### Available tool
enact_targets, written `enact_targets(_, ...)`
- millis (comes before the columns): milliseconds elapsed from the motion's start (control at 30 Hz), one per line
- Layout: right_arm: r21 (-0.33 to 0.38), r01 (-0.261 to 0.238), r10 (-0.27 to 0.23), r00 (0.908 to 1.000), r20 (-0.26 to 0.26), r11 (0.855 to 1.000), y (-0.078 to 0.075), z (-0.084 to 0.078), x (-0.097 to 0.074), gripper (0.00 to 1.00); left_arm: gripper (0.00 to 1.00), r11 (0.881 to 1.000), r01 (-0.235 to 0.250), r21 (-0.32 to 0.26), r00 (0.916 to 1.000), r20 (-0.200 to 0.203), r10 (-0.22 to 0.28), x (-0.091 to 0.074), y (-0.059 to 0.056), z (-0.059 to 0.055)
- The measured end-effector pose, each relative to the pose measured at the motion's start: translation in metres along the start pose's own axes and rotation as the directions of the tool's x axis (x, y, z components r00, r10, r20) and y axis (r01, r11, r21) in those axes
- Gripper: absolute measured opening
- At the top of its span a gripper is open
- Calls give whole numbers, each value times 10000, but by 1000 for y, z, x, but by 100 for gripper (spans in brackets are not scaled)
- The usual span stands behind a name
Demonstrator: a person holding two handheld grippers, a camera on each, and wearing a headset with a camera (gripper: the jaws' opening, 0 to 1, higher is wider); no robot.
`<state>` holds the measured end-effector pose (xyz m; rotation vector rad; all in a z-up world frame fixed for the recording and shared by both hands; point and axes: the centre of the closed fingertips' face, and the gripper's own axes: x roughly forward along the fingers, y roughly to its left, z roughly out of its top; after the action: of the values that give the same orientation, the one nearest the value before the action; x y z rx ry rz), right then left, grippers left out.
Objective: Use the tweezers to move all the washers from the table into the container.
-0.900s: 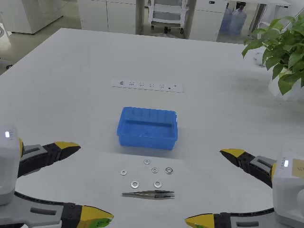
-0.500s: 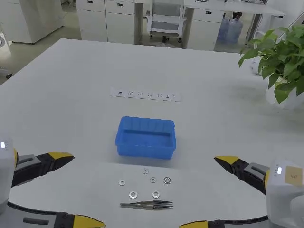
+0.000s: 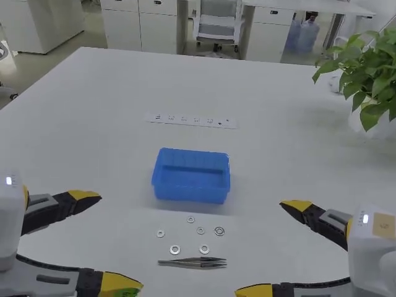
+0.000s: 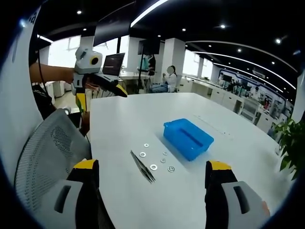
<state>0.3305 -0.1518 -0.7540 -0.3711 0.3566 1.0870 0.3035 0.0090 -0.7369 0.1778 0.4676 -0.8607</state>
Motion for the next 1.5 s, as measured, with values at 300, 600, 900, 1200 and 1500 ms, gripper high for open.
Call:
enact_targets(300,86,71,-70,9999,-122,9999,-4,-5,0,92,97,9999,32,-109,10000,49,-32,3,-1,0)
enact_targets(600,233,109,-107,9999,-48,9997,-4,-3,0,92,97,9999,112,-98,9999,87,-111,6,-1,1)
enact_targets(900,323,90,-87,9999,-122,9994,-5,-5,1,91,97,9999,135,-102,9999,68,-135,7,-1,0)
enact_targets(1200,349,82,-76,9998,-163,9994,-5,-7,1,91,96,9998,186,-115,9998,47,-185,9,-2,-1)
enact_targets(1500,368,13,-3,9996,-269,9993,-5,-10,2,90,98,9997,193,-142,9998,55,-192,10,-1,-4)
